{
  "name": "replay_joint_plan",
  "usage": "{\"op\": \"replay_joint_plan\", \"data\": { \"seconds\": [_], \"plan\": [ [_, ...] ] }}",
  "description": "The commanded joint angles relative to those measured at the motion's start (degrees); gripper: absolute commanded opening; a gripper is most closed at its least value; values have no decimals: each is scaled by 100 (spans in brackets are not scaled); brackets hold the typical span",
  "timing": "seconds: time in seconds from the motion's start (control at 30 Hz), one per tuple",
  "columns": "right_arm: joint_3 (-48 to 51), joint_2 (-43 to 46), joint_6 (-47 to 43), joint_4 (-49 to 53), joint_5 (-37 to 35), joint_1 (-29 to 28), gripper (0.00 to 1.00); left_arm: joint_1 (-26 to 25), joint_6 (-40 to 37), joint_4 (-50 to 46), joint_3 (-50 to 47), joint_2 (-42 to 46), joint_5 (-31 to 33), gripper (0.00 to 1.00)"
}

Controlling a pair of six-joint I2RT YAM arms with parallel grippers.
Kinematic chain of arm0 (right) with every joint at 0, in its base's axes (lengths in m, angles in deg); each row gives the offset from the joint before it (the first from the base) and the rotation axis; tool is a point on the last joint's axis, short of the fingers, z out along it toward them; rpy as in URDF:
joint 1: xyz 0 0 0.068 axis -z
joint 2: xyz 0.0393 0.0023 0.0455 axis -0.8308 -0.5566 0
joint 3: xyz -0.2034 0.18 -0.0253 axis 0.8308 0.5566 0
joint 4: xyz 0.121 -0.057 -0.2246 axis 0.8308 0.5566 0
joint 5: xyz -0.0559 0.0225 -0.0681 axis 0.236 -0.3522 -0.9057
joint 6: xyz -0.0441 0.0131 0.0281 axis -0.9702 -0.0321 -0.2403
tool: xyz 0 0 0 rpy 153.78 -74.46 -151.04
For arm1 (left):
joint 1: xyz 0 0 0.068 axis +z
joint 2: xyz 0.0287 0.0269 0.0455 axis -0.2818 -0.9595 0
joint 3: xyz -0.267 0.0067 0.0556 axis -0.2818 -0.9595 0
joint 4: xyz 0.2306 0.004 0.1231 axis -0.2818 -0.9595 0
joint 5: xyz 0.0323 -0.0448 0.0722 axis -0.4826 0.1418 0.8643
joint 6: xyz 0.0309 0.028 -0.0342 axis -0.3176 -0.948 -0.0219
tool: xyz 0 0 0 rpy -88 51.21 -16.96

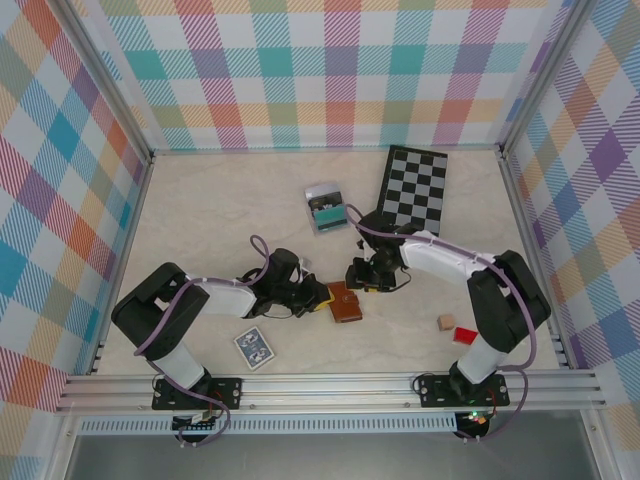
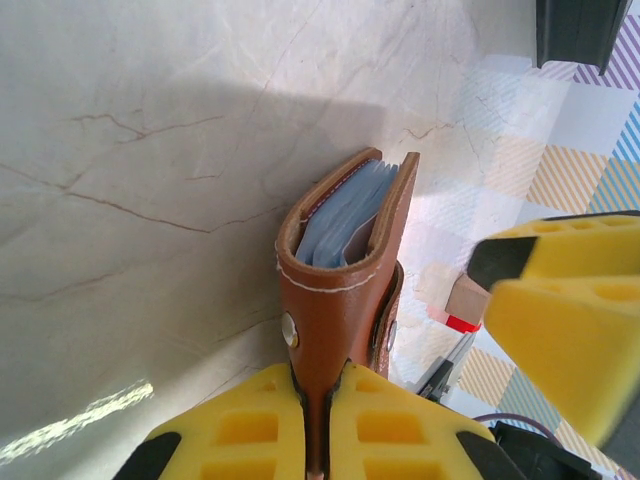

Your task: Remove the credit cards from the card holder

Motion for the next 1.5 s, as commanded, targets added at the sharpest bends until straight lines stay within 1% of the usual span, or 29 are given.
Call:
{"op": "replay_joint_plan", "data": {
  "seconds": [0.0,0.17,0.3,0.43,0.67,0.9,1.03,1.13,1.23,1.3,1.43,1.47],
  "plan": [
    [-193,-3,-236,294,-217,-258,47,-51,-115,-66,111,108,46,0],
    [-338,-358,-178,242,-128,-556,48,-46,-115,-81,146,99,35,0],
    [-447,-594,-165,244,-123,-675,47,-50,-115,-126,151,107,37,0],
    [-519,-779,-97,332,-300,-689,46,-48,-115,-180,142,114,84,0],
    [-516,-907,200,453,-755,-687,41,-47,-107,-291,128,164,141,0],
    [-358,-692,633,687,-1475,-625,34,-50,-131,-761,69,325,531,0],
    [-143,-463,926,735,-1664,-429,29,-51,-121,-911,-1,336,649,0],
    [-61,-347,987,749,-1737,-346,28,-52,-106,-918,-11,310,651,0],
    [-77,-371,952,759,-1727,-340,26,-46,-106,-918,20,309,647,0],
    [-107,-437,893,752,-1633,-338,26,-46,-120,-948,77,310,616,0],
    [-82,-464,628,377,-1060,-338,28,-50,-214,-1296,245,342,622,0],
    [-94,-481,573,321,-957,-346,28,-51,-257,-1418,301,360,632,3]
  ]
}}
